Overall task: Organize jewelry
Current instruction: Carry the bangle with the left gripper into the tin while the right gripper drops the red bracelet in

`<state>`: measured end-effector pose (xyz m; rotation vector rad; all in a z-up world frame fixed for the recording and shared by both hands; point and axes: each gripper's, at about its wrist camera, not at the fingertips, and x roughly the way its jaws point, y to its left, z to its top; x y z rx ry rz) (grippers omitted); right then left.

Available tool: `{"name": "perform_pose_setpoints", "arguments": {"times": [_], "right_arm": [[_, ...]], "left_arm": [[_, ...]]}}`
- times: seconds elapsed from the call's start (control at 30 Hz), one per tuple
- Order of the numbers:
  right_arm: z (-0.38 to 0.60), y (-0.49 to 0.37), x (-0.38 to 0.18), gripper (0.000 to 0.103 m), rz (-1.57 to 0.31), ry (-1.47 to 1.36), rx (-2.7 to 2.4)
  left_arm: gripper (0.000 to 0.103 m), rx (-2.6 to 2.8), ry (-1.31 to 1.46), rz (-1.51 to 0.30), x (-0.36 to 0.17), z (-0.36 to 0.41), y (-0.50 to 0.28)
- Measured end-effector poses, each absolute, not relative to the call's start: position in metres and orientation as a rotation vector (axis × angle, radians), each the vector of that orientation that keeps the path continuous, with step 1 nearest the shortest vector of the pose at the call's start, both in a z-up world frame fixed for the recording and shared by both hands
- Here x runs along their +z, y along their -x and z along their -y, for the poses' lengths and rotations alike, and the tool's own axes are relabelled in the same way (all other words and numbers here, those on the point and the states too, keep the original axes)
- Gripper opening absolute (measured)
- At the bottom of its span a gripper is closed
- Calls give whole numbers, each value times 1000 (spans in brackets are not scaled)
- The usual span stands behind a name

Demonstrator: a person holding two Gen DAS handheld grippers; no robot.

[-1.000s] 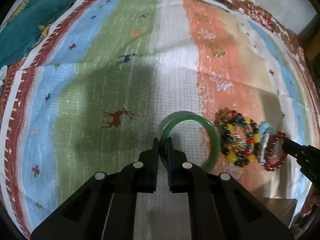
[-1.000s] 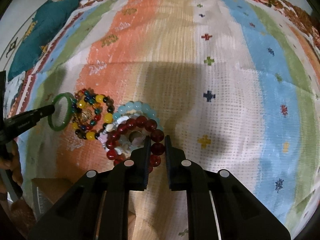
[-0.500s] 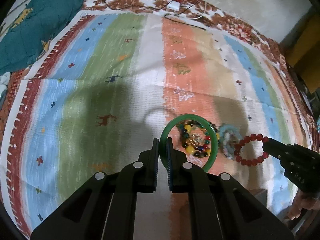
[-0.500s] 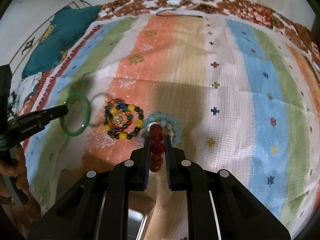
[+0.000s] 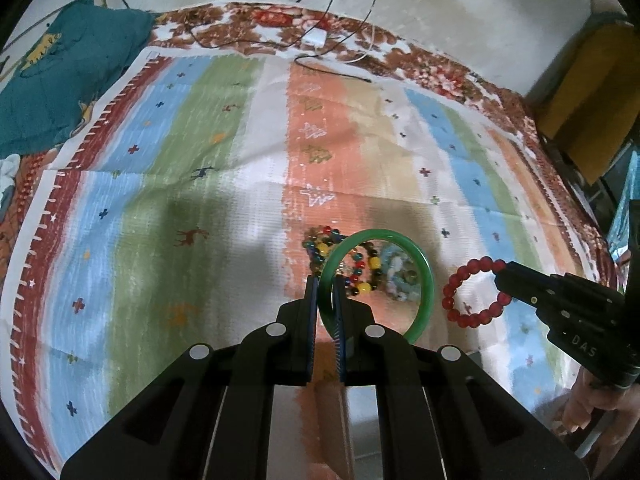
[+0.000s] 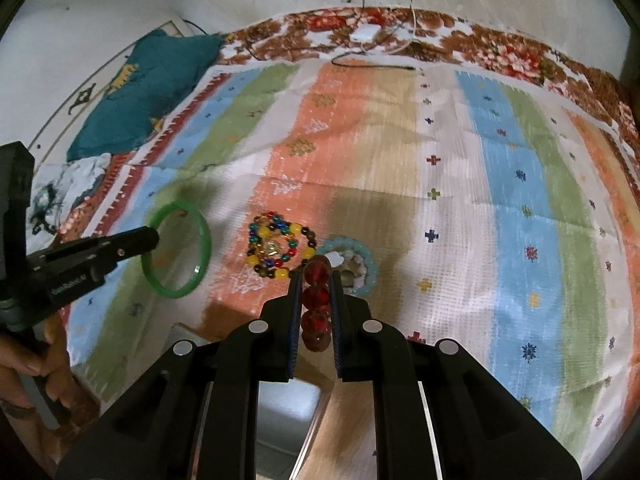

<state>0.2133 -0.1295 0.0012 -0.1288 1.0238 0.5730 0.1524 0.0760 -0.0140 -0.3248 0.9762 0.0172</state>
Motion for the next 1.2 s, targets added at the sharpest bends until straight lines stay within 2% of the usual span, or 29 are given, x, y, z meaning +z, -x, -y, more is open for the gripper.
{"name": "perform_pose_setpoints", "arguments": {"times": [0.57, 1.2], "right_arm": [[133, -165, 32, 14, -941, 139, 652], [137, -127, 22, 14, -975, 148, 698]], "left_arm": [[7, -24, 318, -917, 2, -54, -110], [7, -52, 271, -982, -17, -31, -85]]}}
